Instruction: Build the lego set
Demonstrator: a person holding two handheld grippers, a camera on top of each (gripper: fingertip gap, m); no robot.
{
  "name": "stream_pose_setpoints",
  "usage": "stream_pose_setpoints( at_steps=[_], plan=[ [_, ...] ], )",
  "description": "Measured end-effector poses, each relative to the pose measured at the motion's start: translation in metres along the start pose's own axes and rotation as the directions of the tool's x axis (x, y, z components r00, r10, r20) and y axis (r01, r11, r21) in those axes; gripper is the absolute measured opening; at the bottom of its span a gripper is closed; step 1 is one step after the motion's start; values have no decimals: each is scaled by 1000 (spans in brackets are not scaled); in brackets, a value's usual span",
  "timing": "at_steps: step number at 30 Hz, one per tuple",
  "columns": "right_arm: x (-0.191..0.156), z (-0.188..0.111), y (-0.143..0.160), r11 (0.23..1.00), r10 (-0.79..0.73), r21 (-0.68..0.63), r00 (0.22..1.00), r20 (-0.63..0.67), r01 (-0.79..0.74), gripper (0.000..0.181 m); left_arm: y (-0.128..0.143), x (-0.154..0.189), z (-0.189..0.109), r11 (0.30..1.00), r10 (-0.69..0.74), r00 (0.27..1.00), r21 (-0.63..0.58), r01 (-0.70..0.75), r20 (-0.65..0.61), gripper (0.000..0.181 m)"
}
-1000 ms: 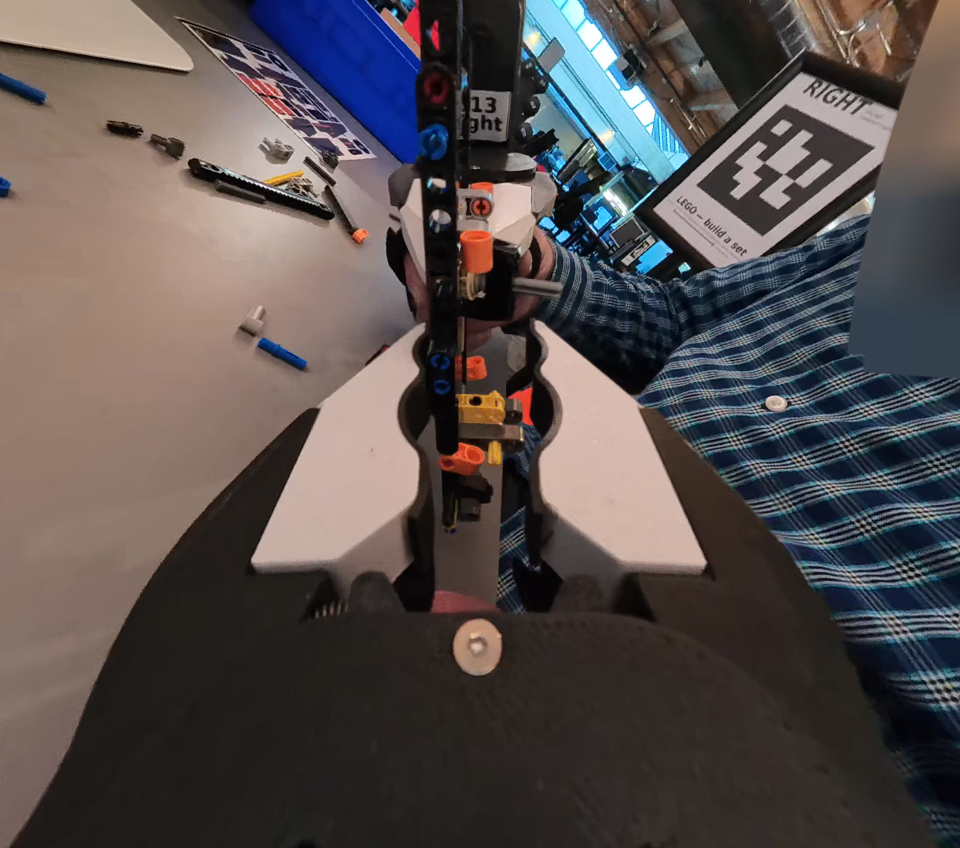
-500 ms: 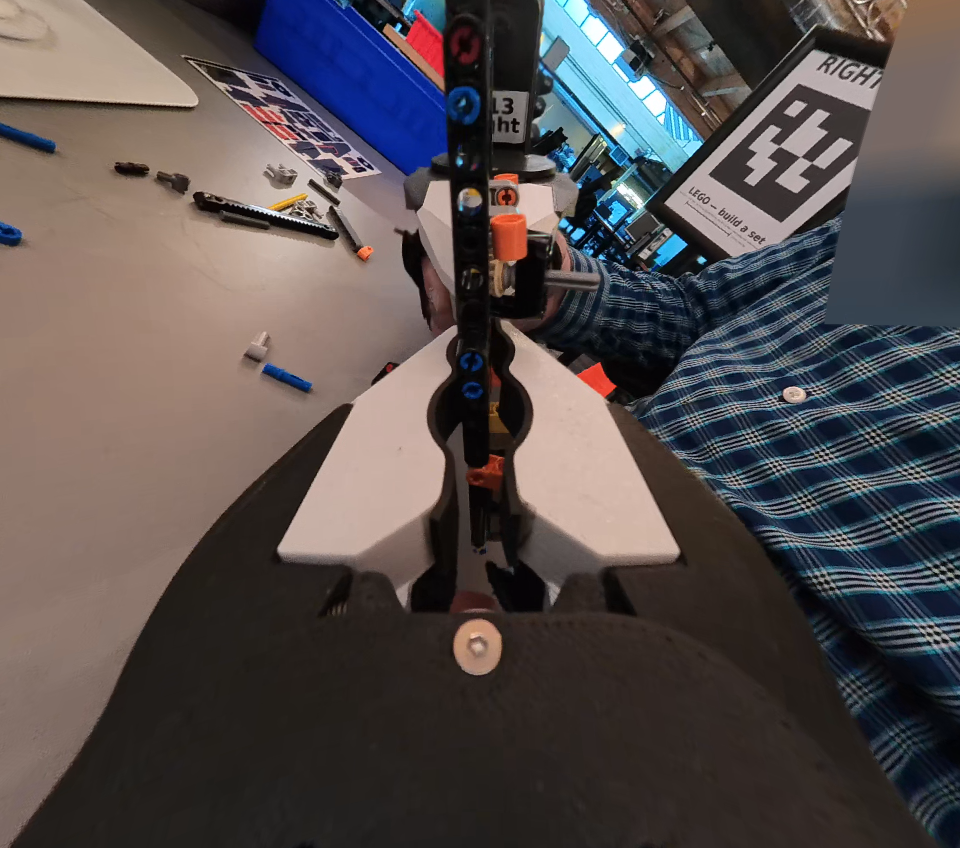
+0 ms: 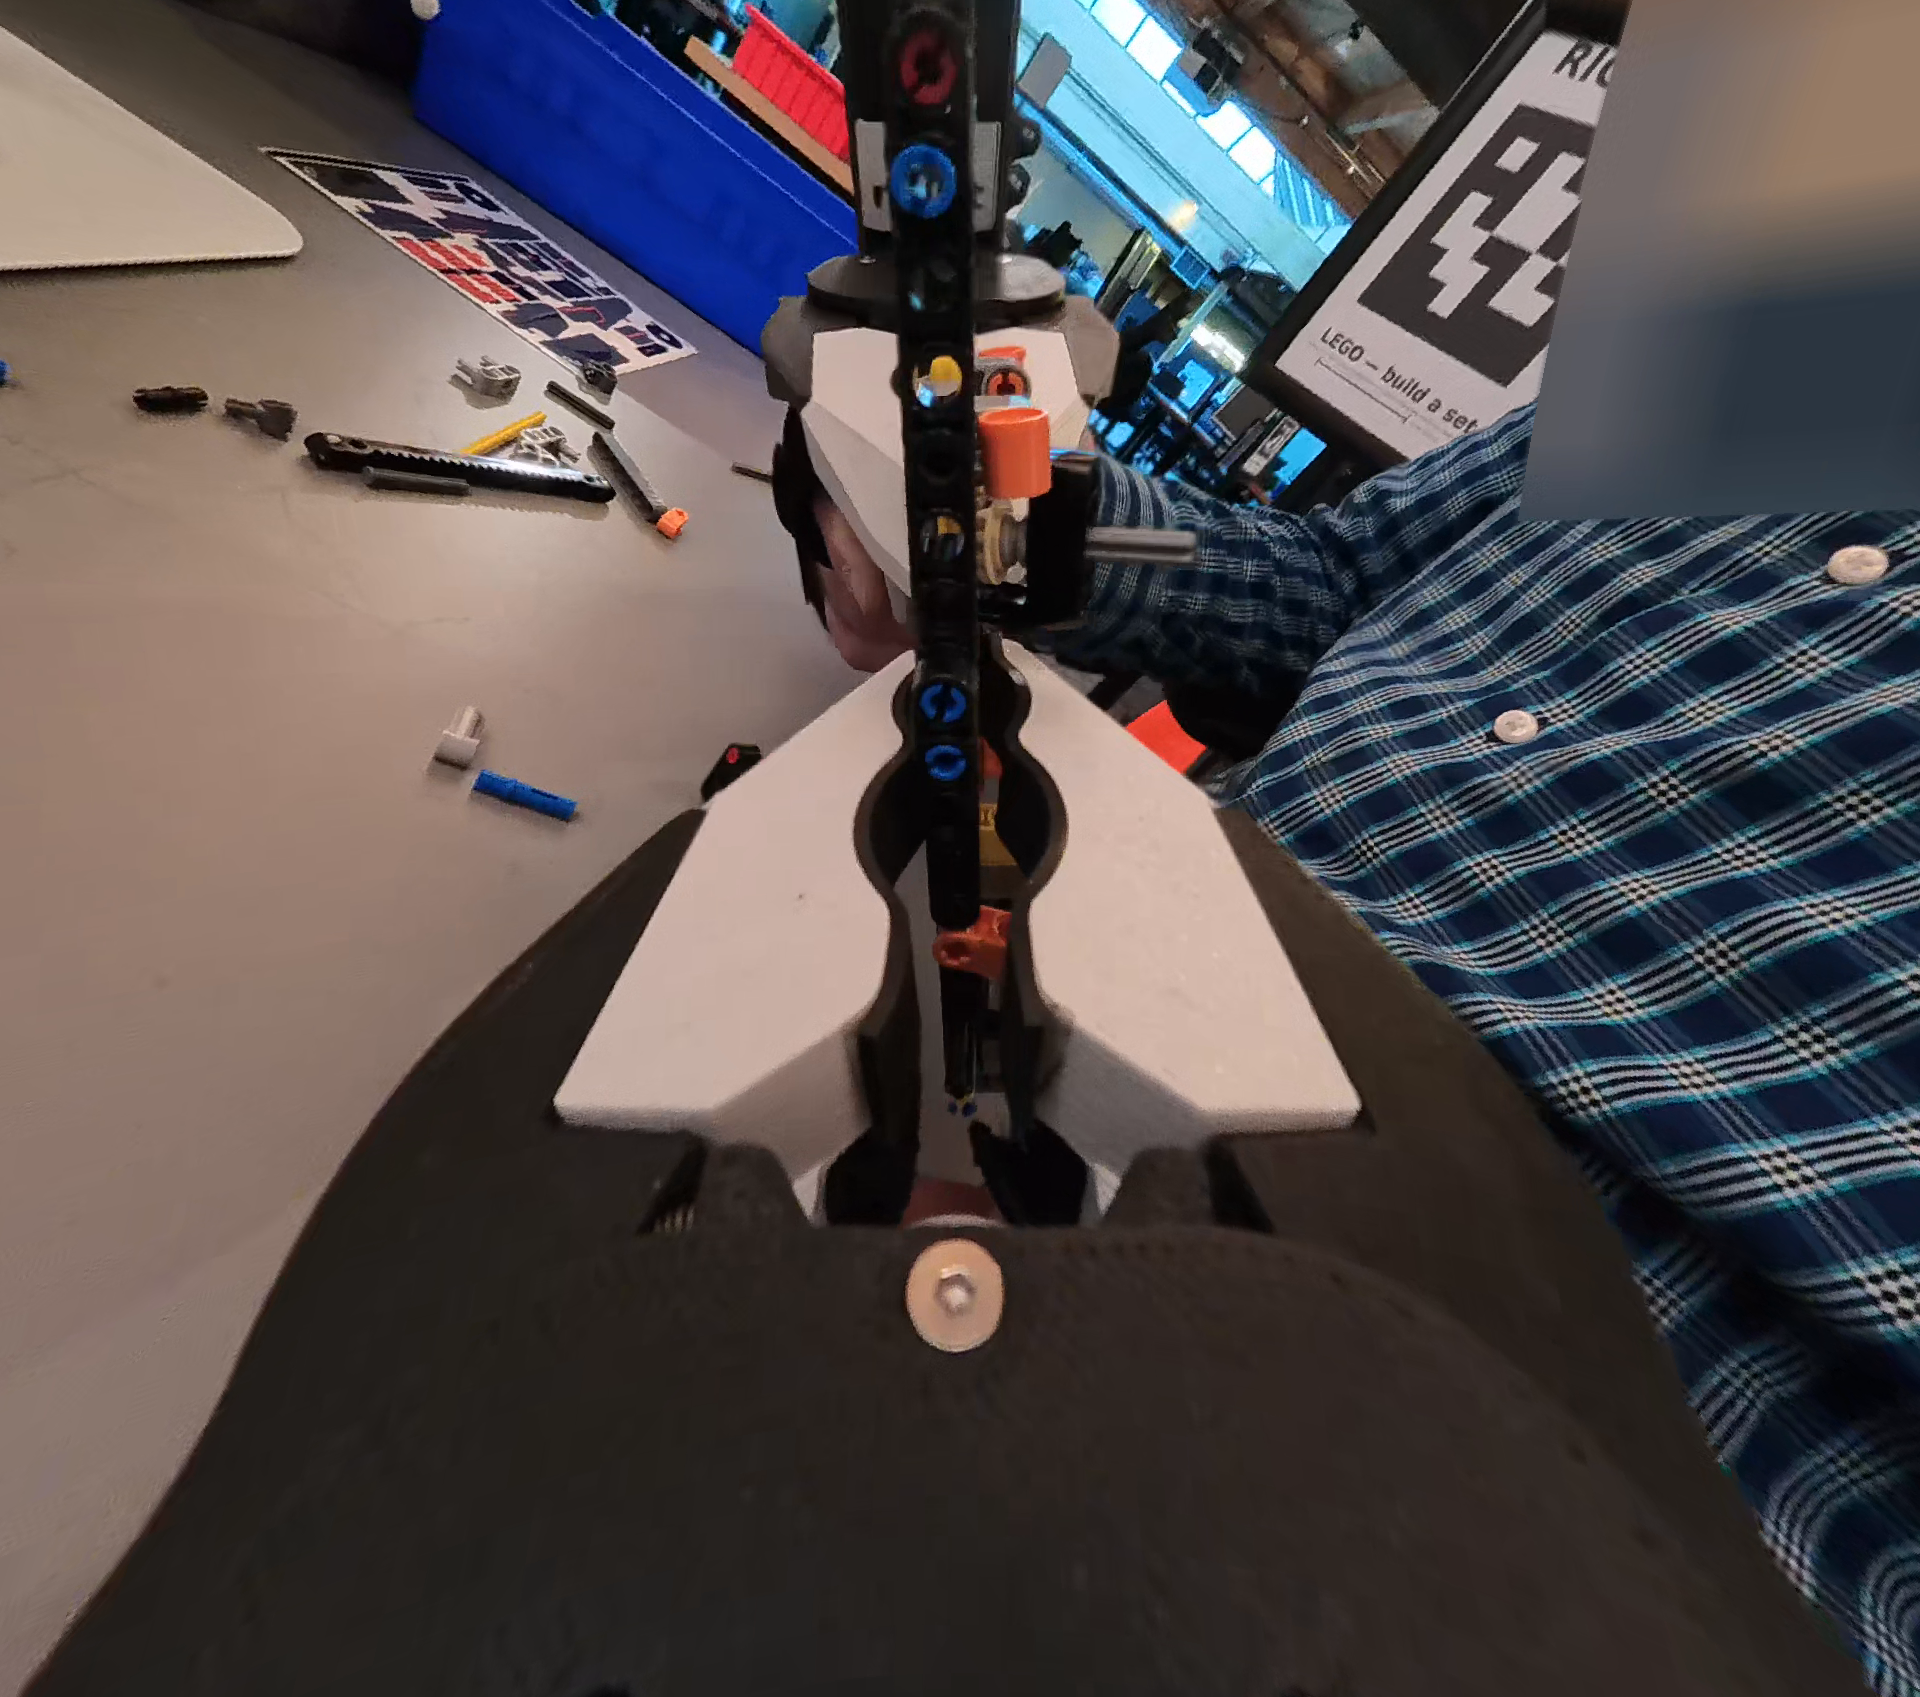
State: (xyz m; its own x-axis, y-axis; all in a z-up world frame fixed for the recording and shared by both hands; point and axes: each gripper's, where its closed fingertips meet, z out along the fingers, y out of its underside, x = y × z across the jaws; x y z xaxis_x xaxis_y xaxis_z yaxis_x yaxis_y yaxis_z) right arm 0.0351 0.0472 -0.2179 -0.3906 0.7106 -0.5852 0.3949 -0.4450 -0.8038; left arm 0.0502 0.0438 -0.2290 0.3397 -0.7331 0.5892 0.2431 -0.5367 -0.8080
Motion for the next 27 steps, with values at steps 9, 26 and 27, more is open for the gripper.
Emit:
stream_pose_setpoints(
  at_steps=[9, 26, 27],
  plan=[
    [-5, 4, -6, 998, -40, 38, 999, -17, 40, 15, -20, 4, -7, 994, -34, 999, 104, 37, -35, 6],
    [0, 8, -3, 998, 12, 56, 1000, -12, -11, 5, -25, 1, -8, 984, -75, 996, 161, 80, -38, 9],
    [0, 7, -3, 998, 19, 60, 1000, -8, -18, 5, -26, 1, -8, 983, -75, 997, 168, 80, -35, 9]
  ],
)
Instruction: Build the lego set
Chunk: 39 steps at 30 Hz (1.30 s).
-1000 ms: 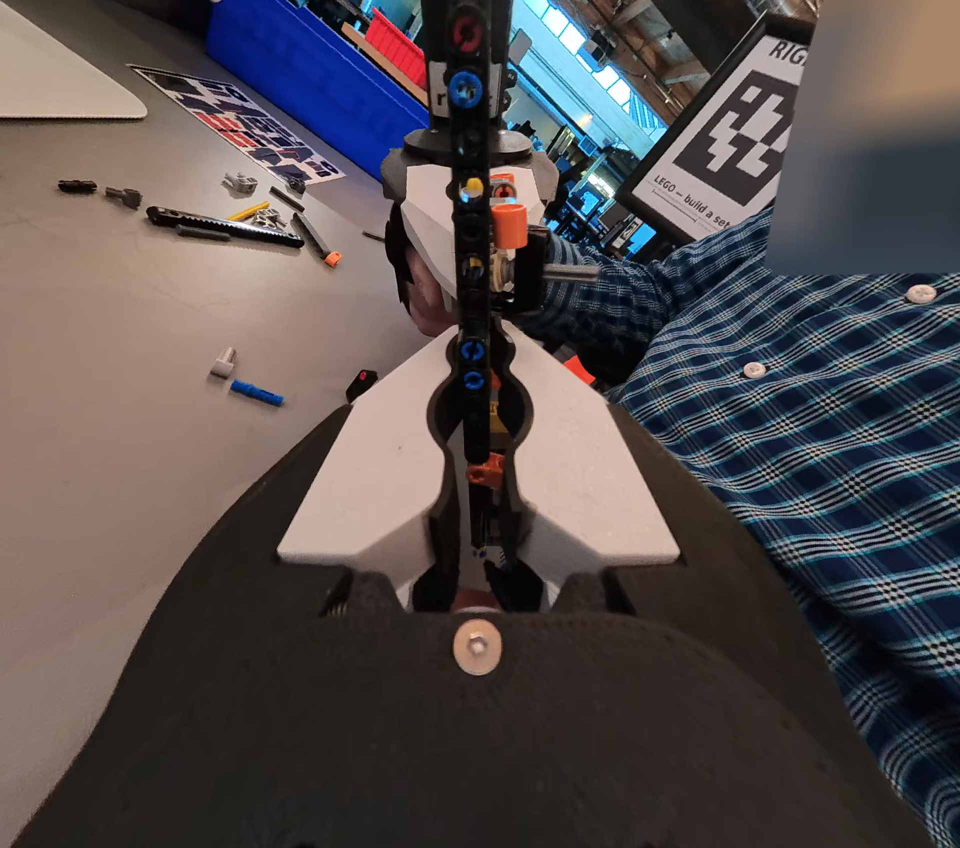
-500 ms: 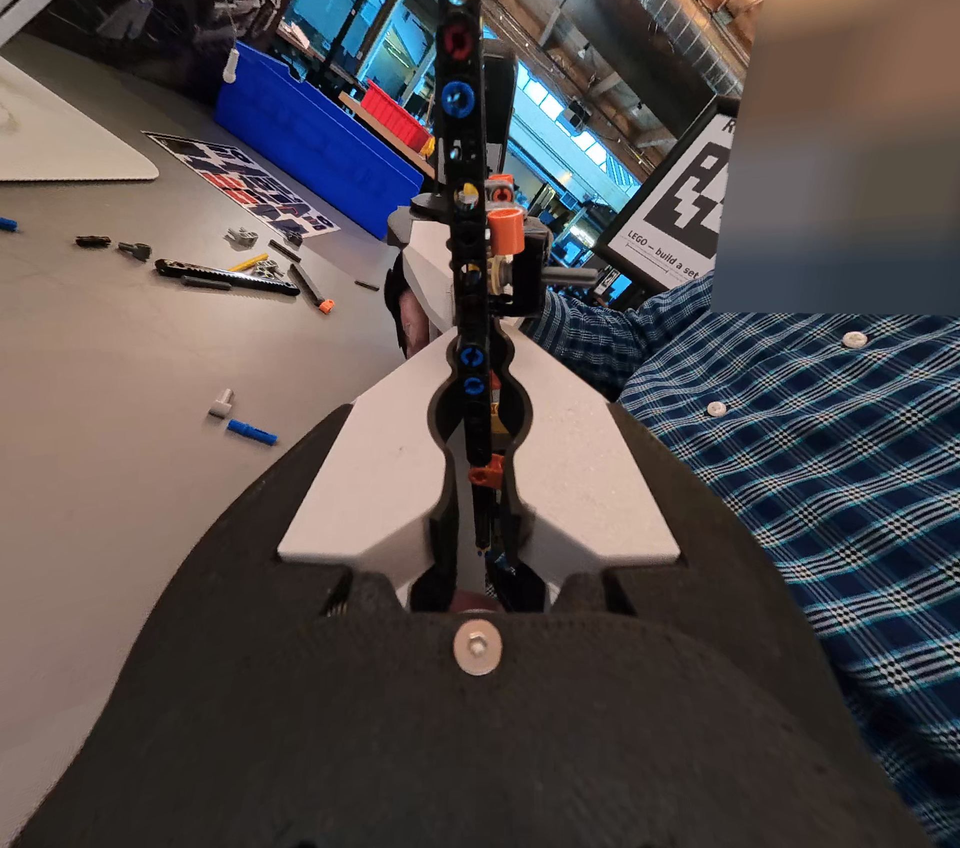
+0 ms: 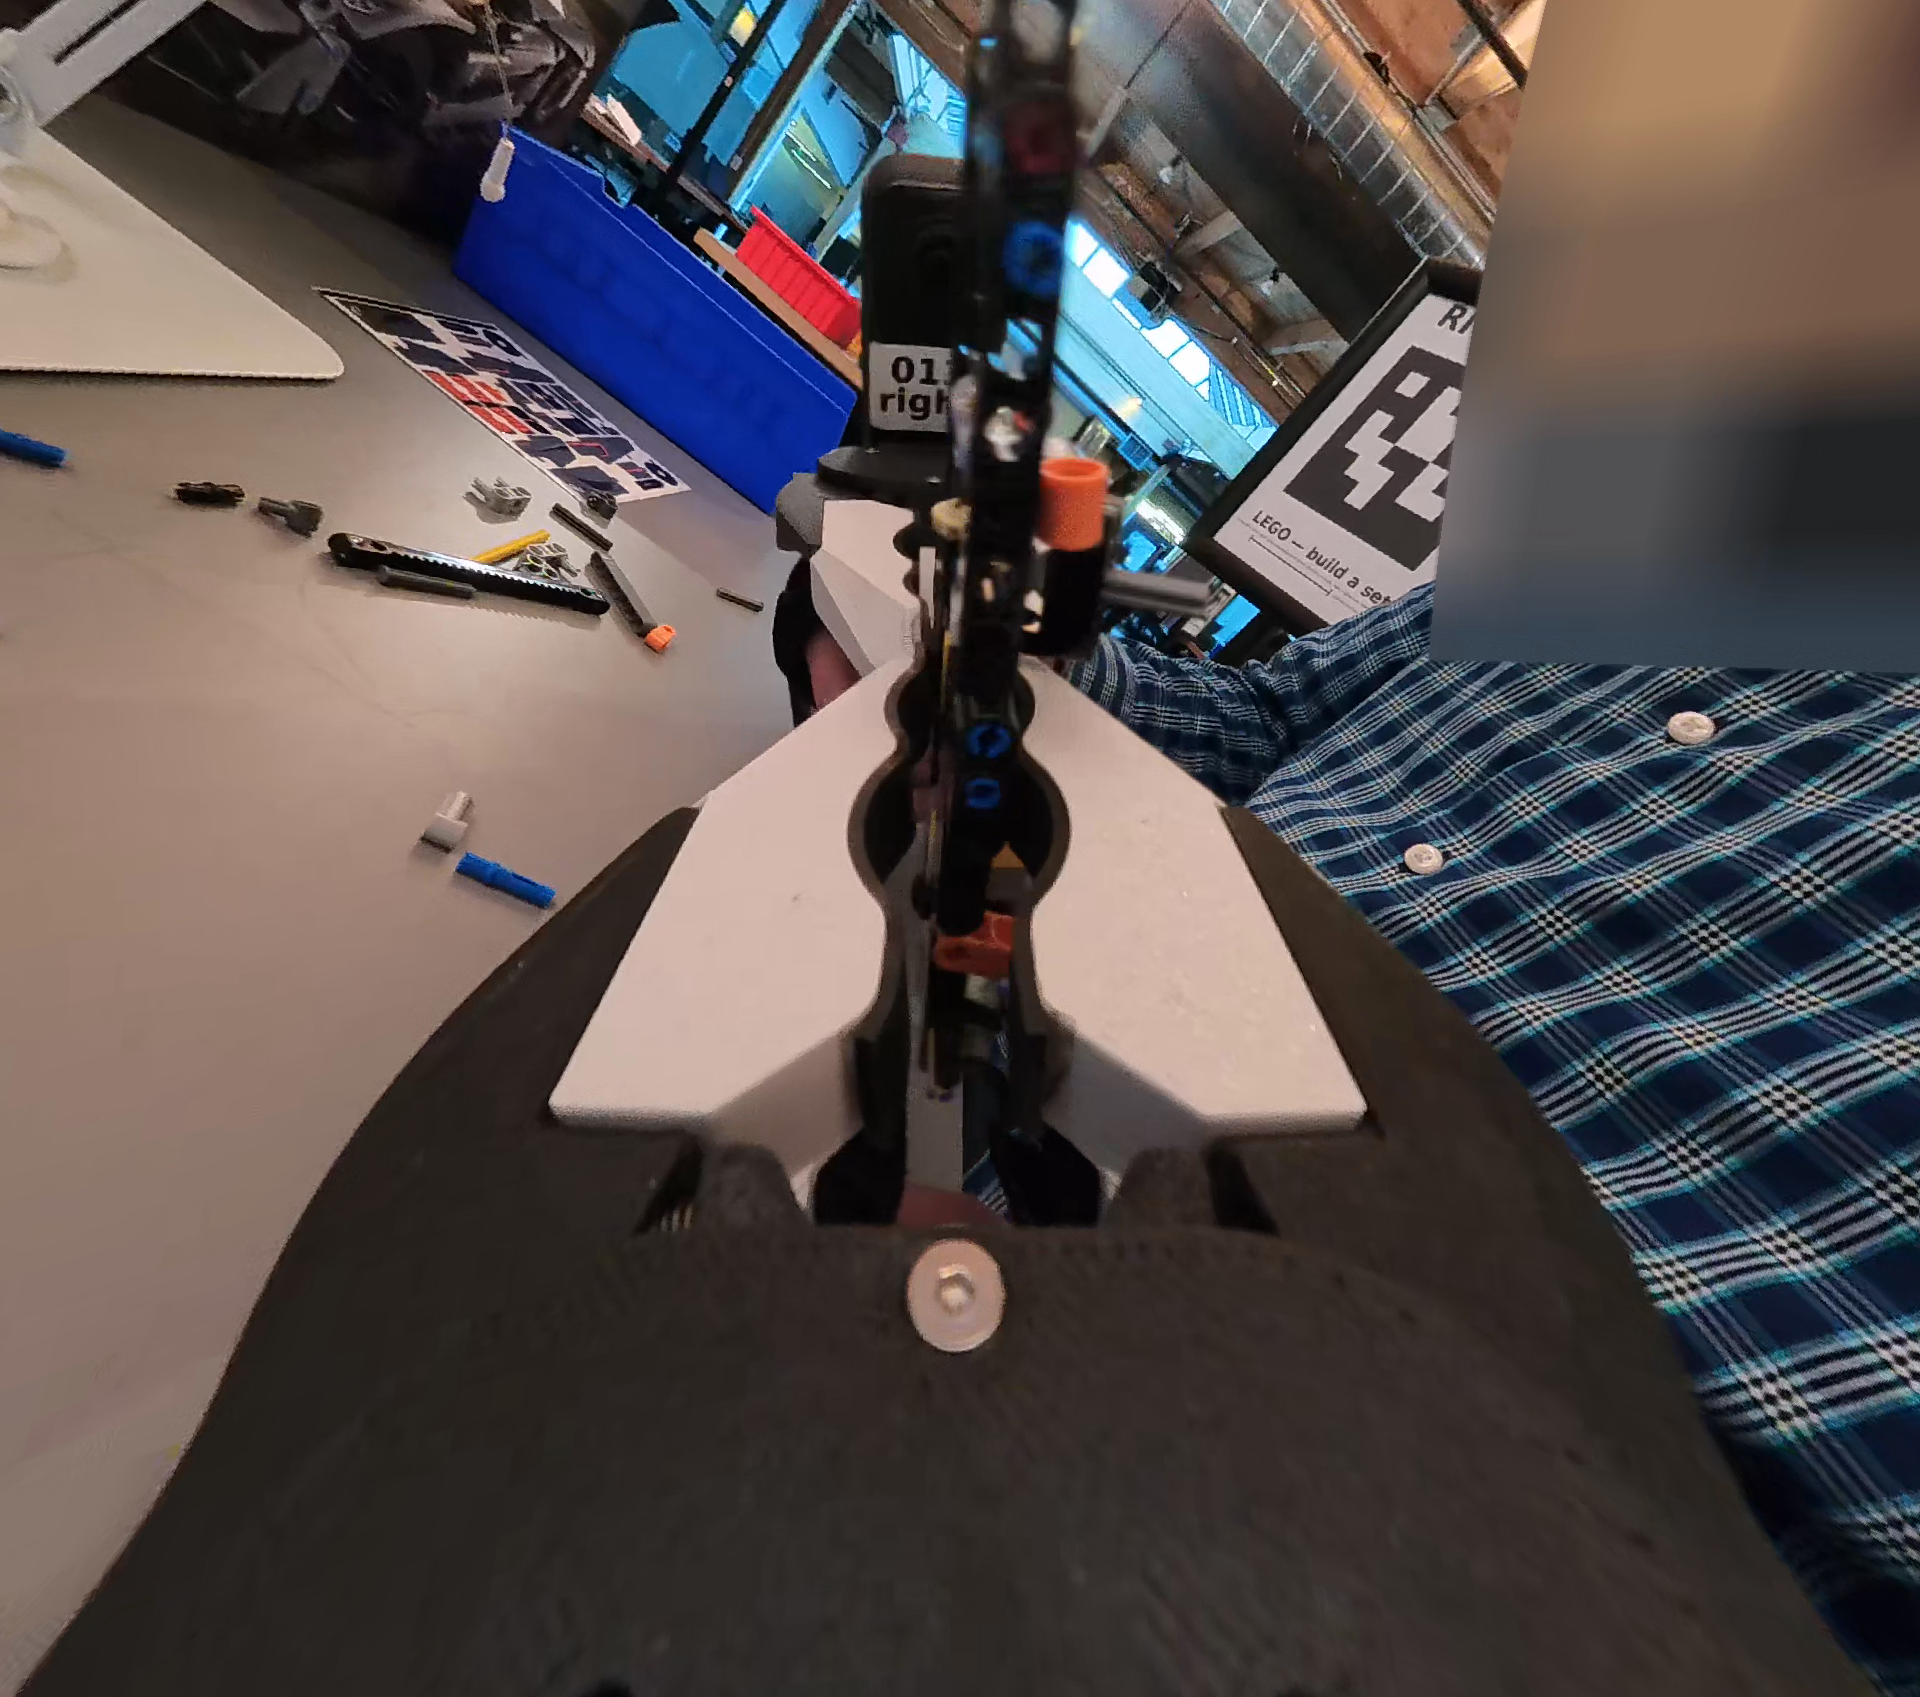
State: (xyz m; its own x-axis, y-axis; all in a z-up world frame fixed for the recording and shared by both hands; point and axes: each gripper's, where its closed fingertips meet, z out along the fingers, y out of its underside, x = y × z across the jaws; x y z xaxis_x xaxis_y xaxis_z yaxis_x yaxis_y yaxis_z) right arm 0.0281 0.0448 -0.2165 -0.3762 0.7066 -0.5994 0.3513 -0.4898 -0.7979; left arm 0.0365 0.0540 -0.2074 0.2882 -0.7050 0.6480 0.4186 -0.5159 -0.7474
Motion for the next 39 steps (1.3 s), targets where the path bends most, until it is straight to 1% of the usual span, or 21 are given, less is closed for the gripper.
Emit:
stream_pose_setpoints(
  at_steps=[5, 9, 15, 20, 26, 30, 31, 32, 39],
  plan=[
    [5, -2, -1, 1000, 21, 19, 1000, -15, -21, 5, 3, -3, 1, 1000, 5, 1000, -17, -5, 15, 14],
    [6, -1, 2, 998, 58, 25, 998, 2, -58, 5, 5, -6, 0, 999, 0, 1000, -32, 1, 27, 16],
    [8, 0, 2, 997, 68, 42, 998, -3, -68, 5, 7, -10, -2, 999, -15, 999, -48, 16, 30, 19],
    [8, -1, -3, 997, 58, 60, 998, -10, -58, 5, 6, -17, -8, 998, -4, 998, -55, 7, 59, 23],
    [11, 1, -2, 993, 84, 82, 996, -12, -83, 5, 16, -14, -2, 994, 18, 999, -112, -13, 45, 19],
    [12, 0, -1, 993, 90, 82, 996, -11, -89, 5, 18, -14, 0, 991, 52, 998, -129, -46, 45, 13],
    [12, 0, -1, 993, 83, 80, 996, -13, -82, 5, 18, -13, 0, 990, 53, 998, -131, -47, 41, 12],
    [12, 0, -1, 994, 78, 78, 997, -15, -76, 5, 19, -12, -1, 990, 57, 998, -133, -52, 34, 6],
    [11, 1, 0, 999, 7, 38, 999, -48, -5, 5, 20, -12, -1, 989, 73, 997, -134, -68, 30, 6]
  ],
)
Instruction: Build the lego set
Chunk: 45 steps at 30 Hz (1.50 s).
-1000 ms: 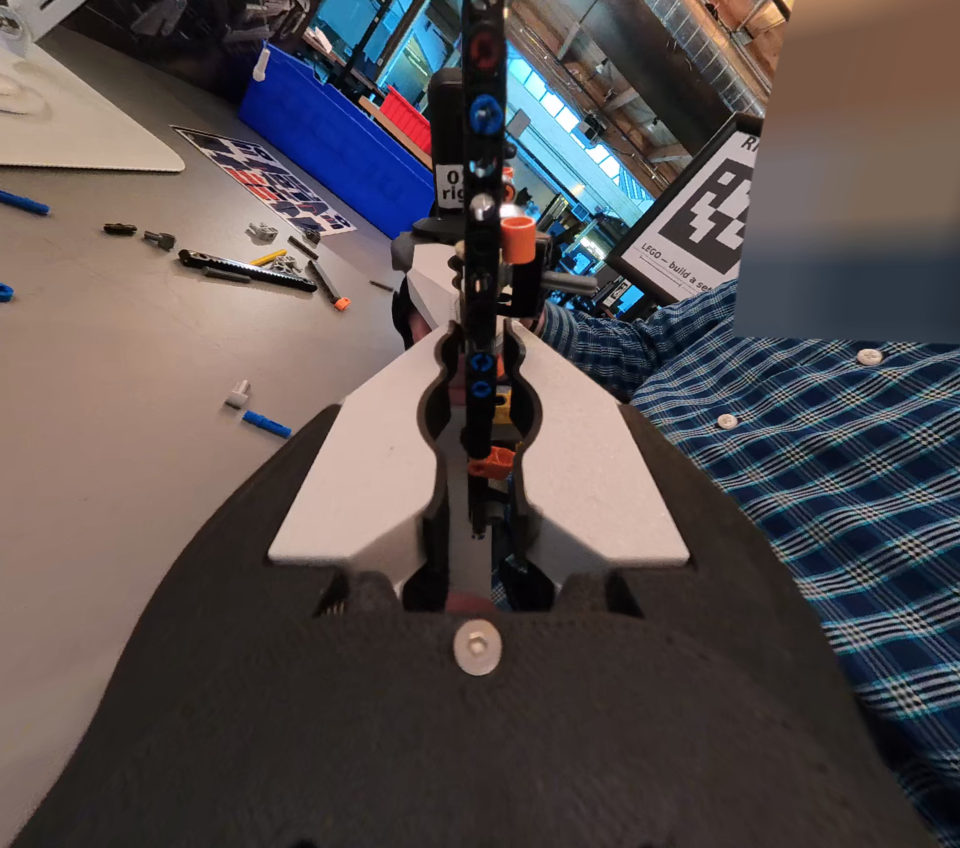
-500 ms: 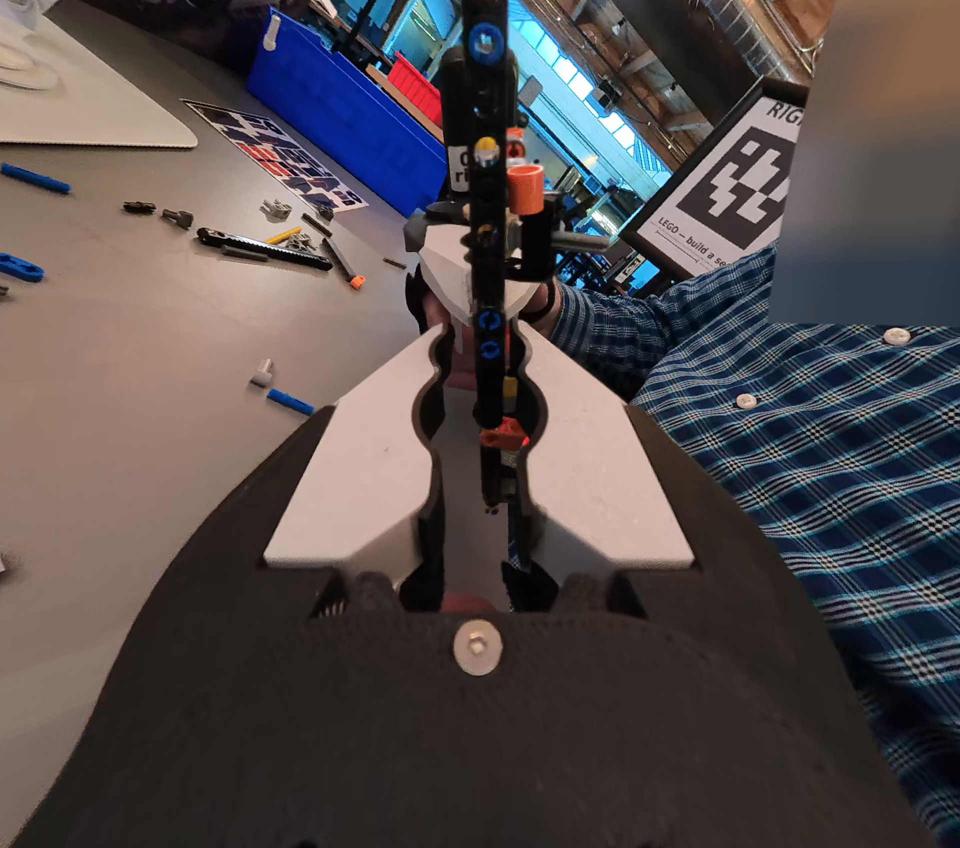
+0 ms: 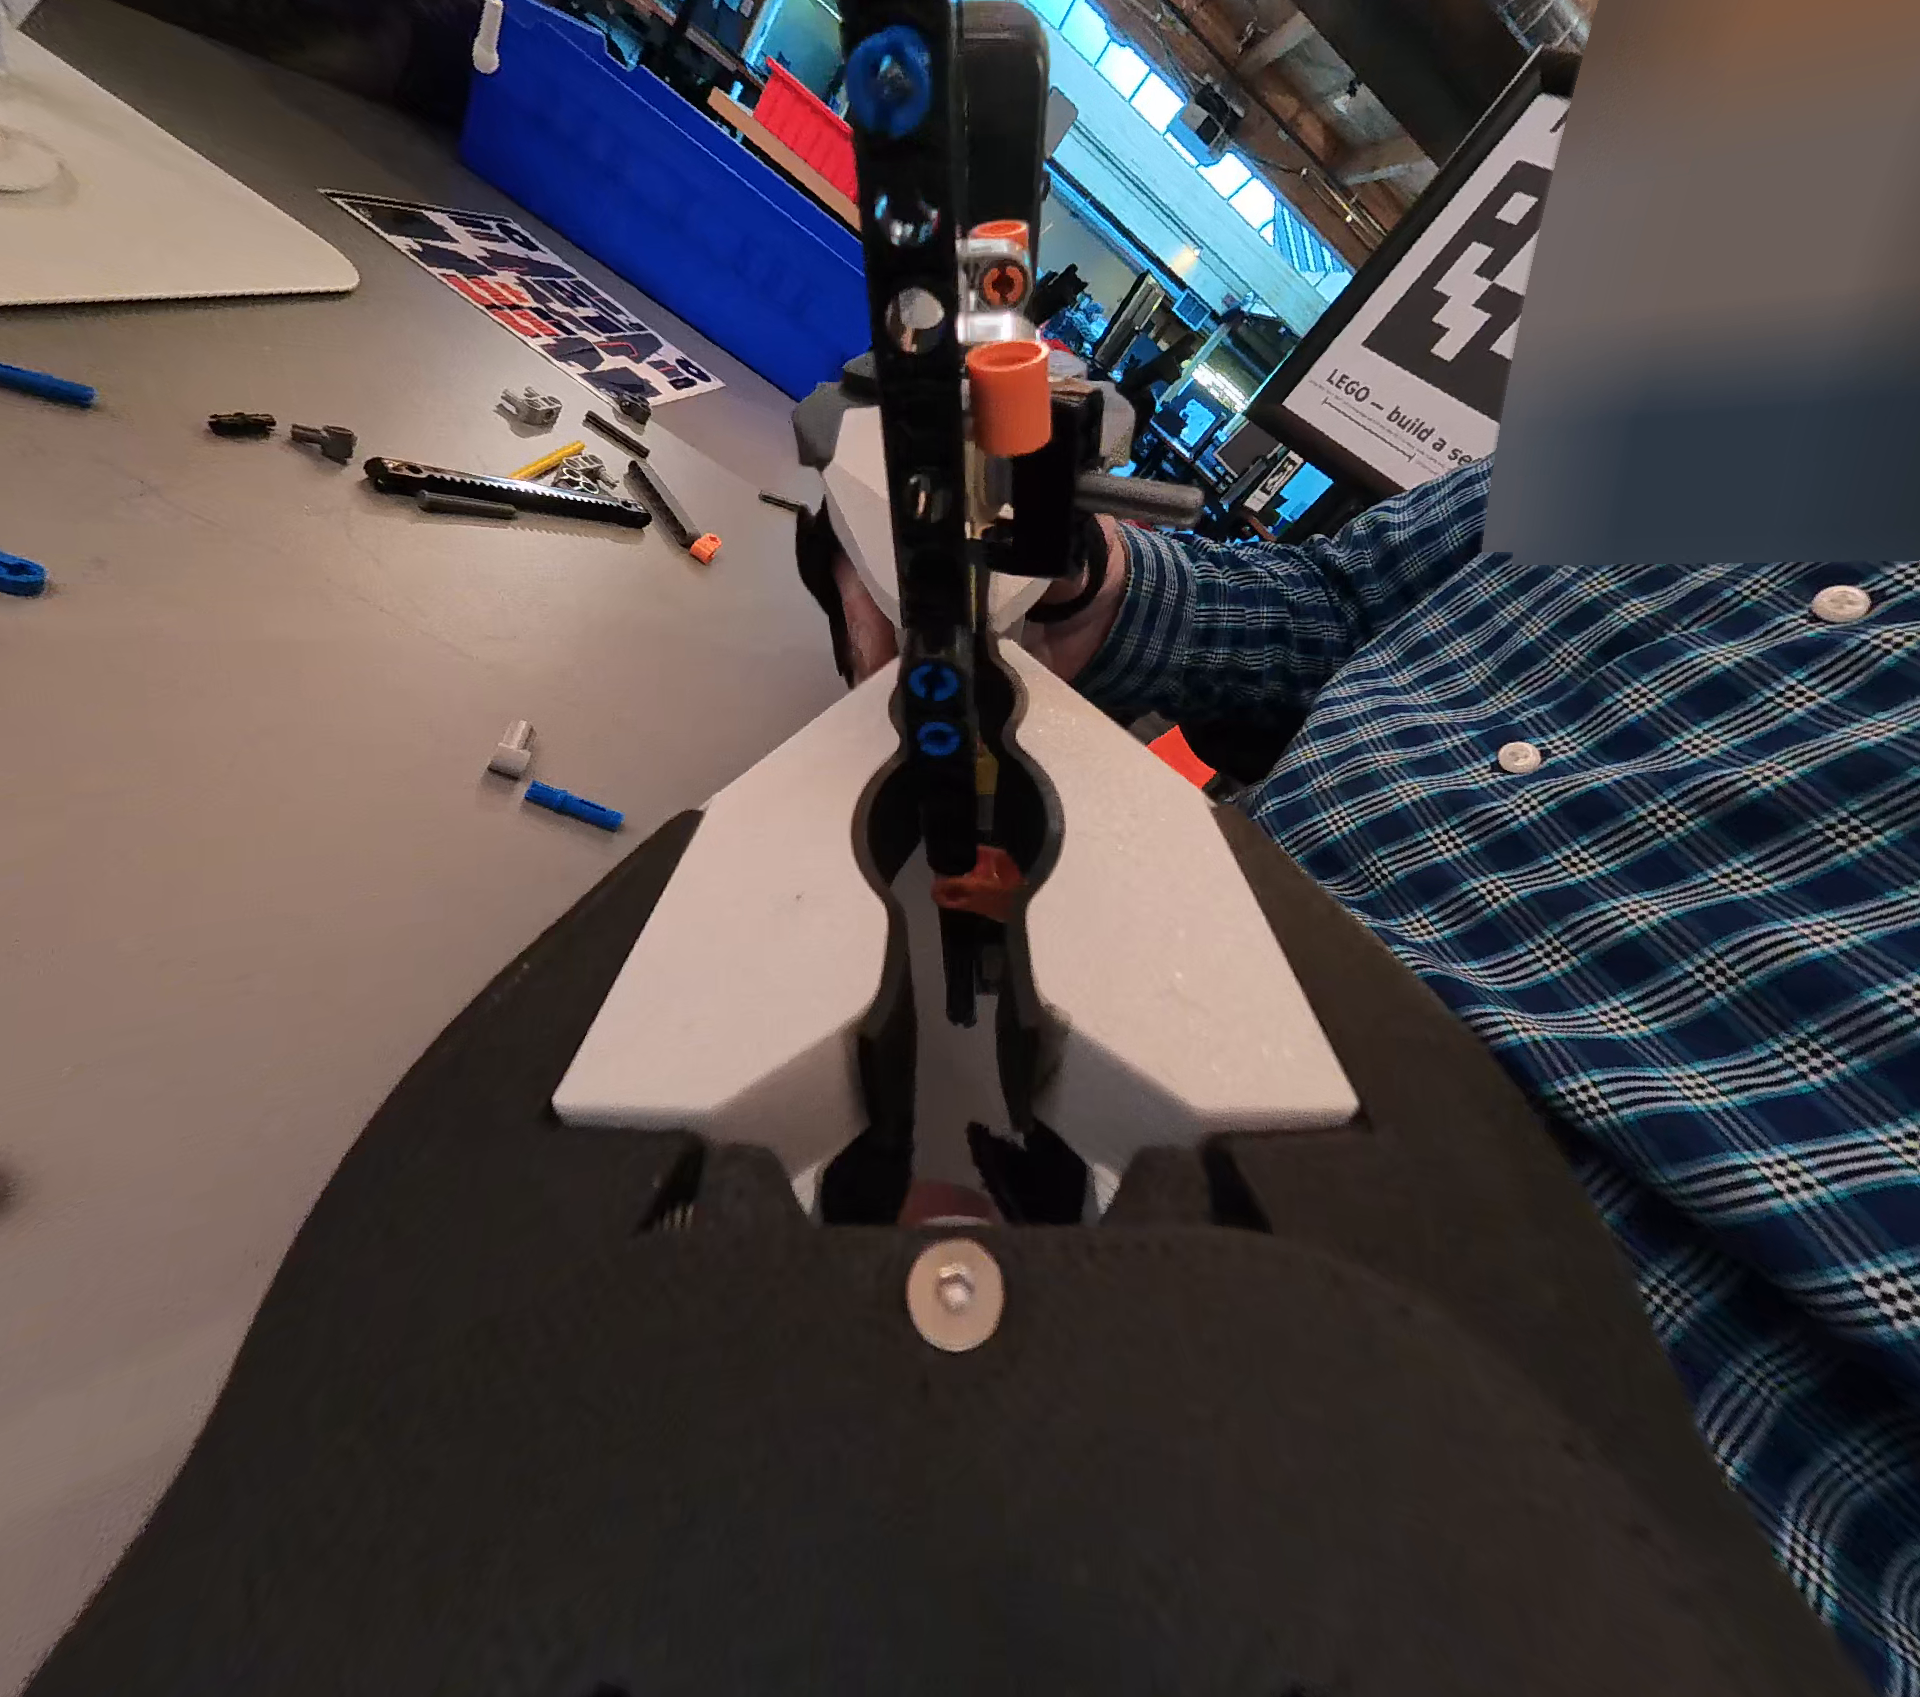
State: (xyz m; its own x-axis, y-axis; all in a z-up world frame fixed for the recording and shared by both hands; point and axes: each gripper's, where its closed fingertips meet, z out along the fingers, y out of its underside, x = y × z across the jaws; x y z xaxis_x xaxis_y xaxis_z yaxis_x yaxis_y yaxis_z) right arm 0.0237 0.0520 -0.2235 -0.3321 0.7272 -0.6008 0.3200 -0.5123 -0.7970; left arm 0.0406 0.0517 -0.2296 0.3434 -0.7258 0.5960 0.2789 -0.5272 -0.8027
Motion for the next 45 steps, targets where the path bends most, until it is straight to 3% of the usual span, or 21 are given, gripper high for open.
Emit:
stream_pose_setpoints(
  at_steps=[25, 34, 39, 45],
  plan=[
    [-10, -7, 21, 978, -102, -177, 993, 52, 110, 4, 19, 9, 2, 997, -3, 997, -83, -4, -80, 6],
    [-4, -7, 18, 989, -50, -133, 997, 52, 57, 6, 16, 4, 3, 997, -33, 998, -72, 28, -58, 6],
    [1, -15, 3, 996, -55, -63, 998, 28, 57, 17, 14, 5, 5, 996, -28, 998, -82, 24, -49, 6],
    [-2, -10, 3, 998, -39, -56, 998, 40, 41, 5, 23, 0, 12, 992, -8, 1000, -123, 7, -7, 6]
  ],
)
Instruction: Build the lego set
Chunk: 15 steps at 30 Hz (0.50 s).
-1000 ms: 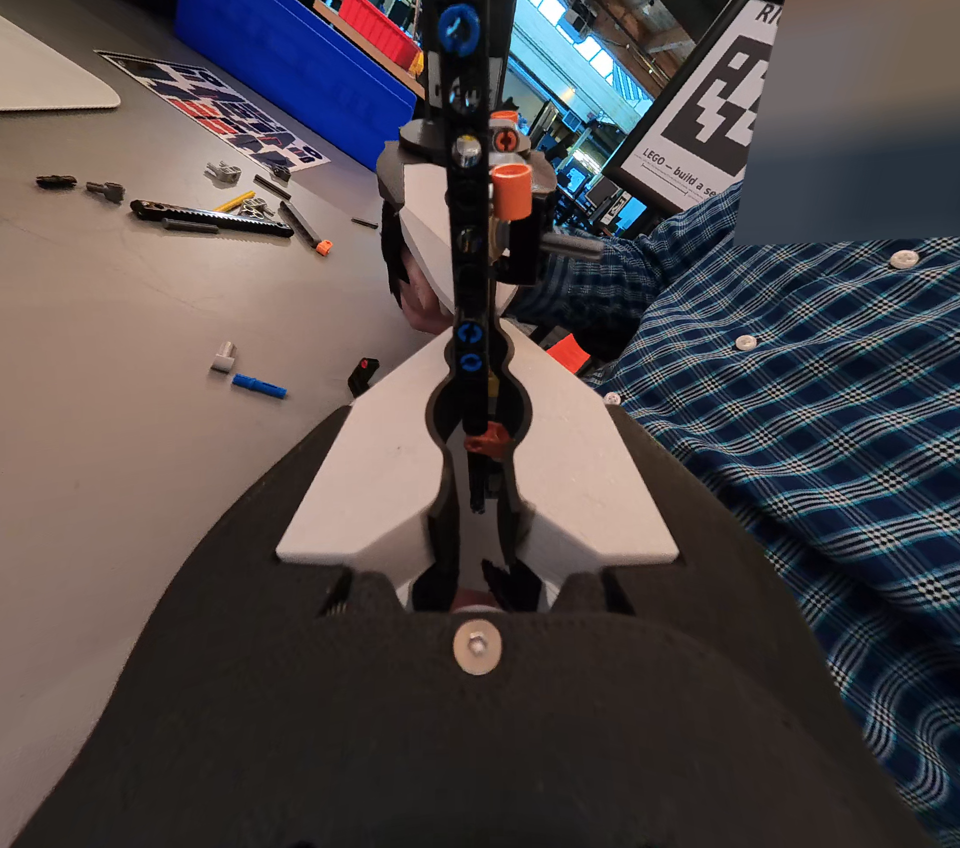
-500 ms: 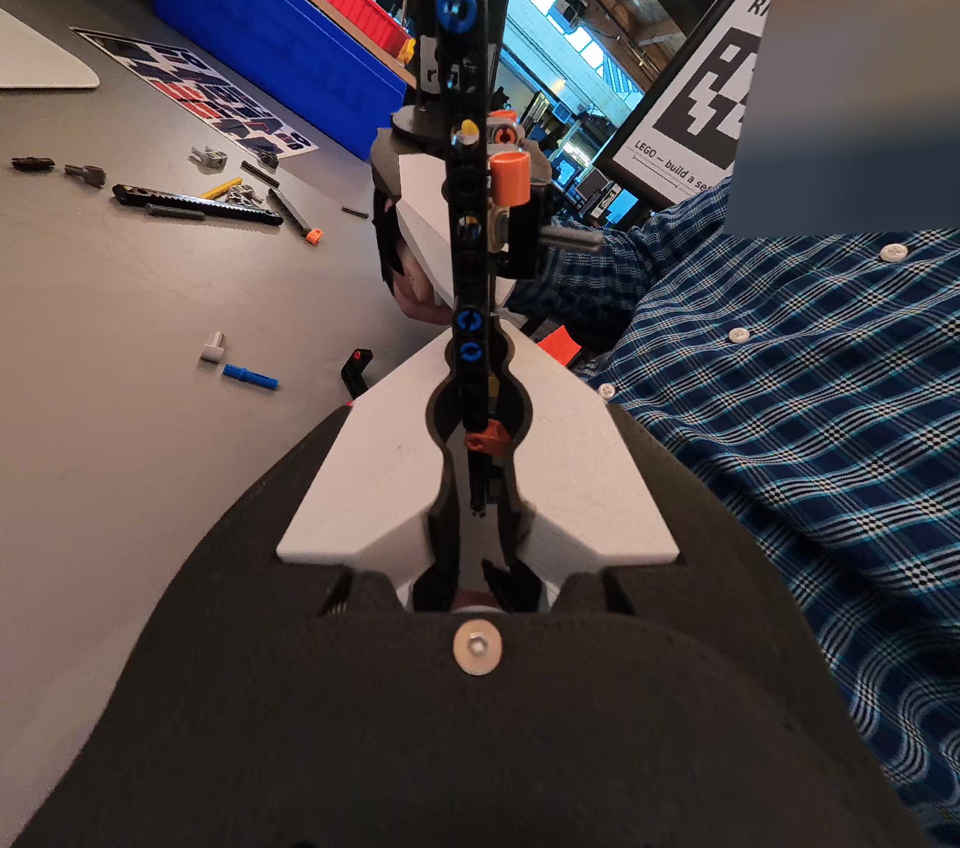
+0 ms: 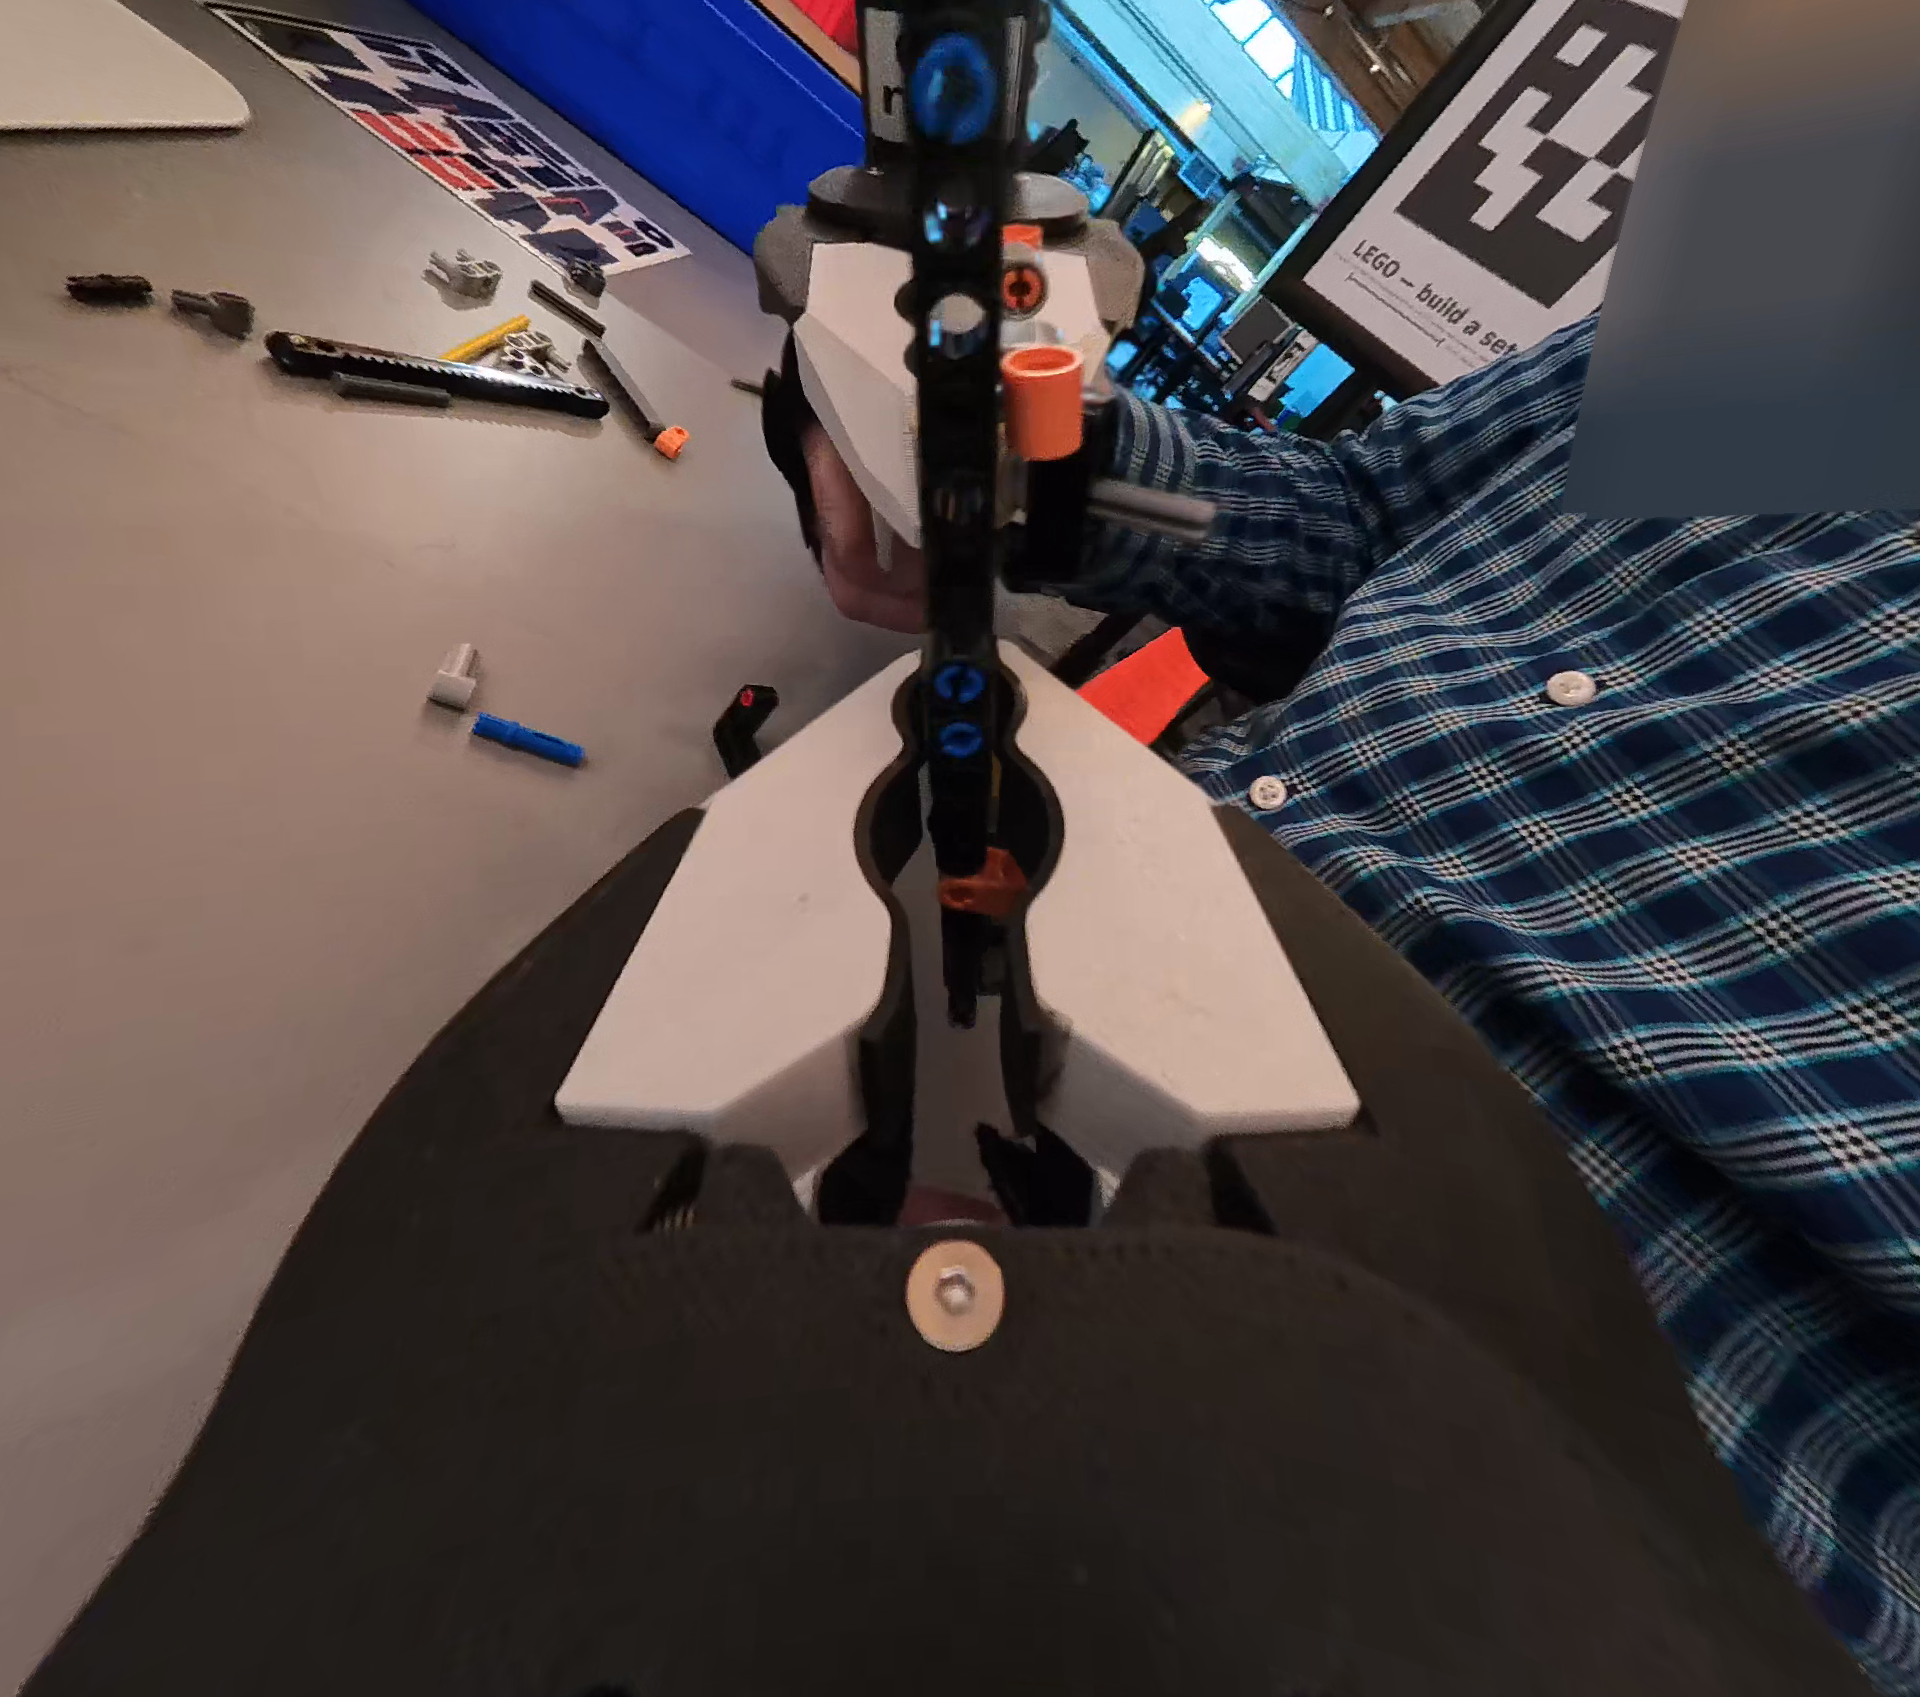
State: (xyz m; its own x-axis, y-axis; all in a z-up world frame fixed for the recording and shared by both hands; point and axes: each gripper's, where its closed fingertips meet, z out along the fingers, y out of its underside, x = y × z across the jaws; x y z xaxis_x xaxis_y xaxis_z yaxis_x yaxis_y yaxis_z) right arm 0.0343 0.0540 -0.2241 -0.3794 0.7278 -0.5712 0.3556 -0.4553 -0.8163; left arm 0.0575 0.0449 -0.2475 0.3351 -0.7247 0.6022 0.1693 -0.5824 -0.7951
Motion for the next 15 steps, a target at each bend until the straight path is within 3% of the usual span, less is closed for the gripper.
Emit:
stream_pose_setpoints(
  at_steps=[8, 15],
  plan=[
    [-2, -1, -6, 999, 22, 37, 1000, 5, -22, 5, -24, 3, 2, 995, 51, 998, 82, -53, 32, 9],
    [-5, 0, 2, 999, -22, -26, 1000, 15, 22, 5, -16, 5, 2, 995, 89, 996, 33, -90, 29, 6]
  ],
)
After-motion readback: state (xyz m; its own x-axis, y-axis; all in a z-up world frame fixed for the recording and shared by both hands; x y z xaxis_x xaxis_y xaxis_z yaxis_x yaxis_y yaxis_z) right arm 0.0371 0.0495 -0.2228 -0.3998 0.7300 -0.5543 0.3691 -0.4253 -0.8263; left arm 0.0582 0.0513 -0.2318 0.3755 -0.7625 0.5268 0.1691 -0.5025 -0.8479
